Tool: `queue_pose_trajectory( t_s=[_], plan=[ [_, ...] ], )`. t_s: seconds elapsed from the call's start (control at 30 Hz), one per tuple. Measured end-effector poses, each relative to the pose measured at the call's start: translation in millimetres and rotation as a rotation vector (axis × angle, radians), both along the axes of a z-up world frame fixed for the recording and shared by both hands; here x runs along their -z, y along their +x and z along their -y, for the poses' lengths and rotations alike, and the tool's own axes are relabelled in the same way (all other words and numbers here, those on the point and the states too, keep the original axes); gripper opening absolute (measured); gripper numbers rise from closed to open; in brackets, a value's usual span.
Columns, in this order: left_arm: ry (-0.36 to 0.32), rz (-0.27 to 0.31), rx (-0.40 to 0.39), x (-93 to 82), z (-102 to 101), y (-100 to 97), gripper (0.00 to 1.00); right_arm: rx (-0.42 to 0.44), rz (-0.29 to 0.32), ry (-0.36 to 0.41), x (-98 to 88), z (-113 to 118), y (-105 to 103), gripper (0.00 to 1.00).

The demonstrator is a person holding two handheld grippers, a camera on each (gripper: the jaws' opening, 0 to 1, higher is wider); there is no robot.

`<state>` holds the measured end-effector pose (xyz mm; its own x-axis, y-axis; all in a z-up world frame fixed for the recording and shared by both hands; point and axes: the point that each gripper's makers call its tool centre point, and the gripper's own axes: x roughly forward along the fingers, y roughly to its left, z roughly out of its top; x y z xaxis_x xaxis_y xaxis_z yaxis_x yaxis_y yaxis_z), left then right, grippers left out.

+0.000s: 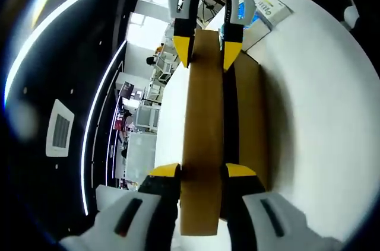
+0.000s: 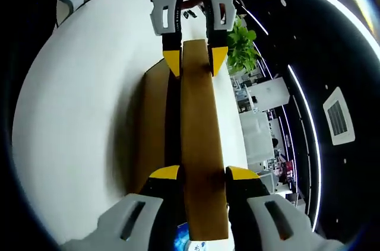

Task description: Operate the shoe box by opening the lid, removing the specified soft item, and placing it in the target area until the item is outside and the box remains undamaged.

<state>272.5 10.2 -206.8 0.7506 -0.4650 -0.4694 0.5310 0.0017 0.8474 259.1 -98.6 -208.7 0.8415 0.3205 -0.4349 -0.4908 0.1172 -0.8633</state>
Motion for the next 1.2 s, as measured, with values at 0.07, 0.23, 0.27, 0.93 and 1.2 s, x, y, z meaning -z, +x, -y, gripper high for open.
queue_pose_trajectory(
  t_s=[0.07,0.23,0.27,0.93,1.2],
  plan=[
    [-0.007,0.0,-0.002,1.6,0,-0.2,0.28,0.0,0.01,-0.006,1.8,0,0,0.28],
    [-0.02,0.007,0.006,3.7,1,-1.2,0.28,-0.002,0.027,0.0,4.3,1,-1,0.29],
    [-0.026,0.008,0.006,3.8,1,-1.3,0.28,-0.002,0.034,0.0,4.7,0,-1,0.29],
    [-0.019,0.022,0.014,11.1,1,-3.4,0.28,-0.008,0.04,0.005,11.5,-1,-3,0.29],
    [-0.02,0.036,0.011,16.4,0,-5.4,0.28,-0.017,0.074,0.001,17.0,-2,-6,0.29]
  ],
)
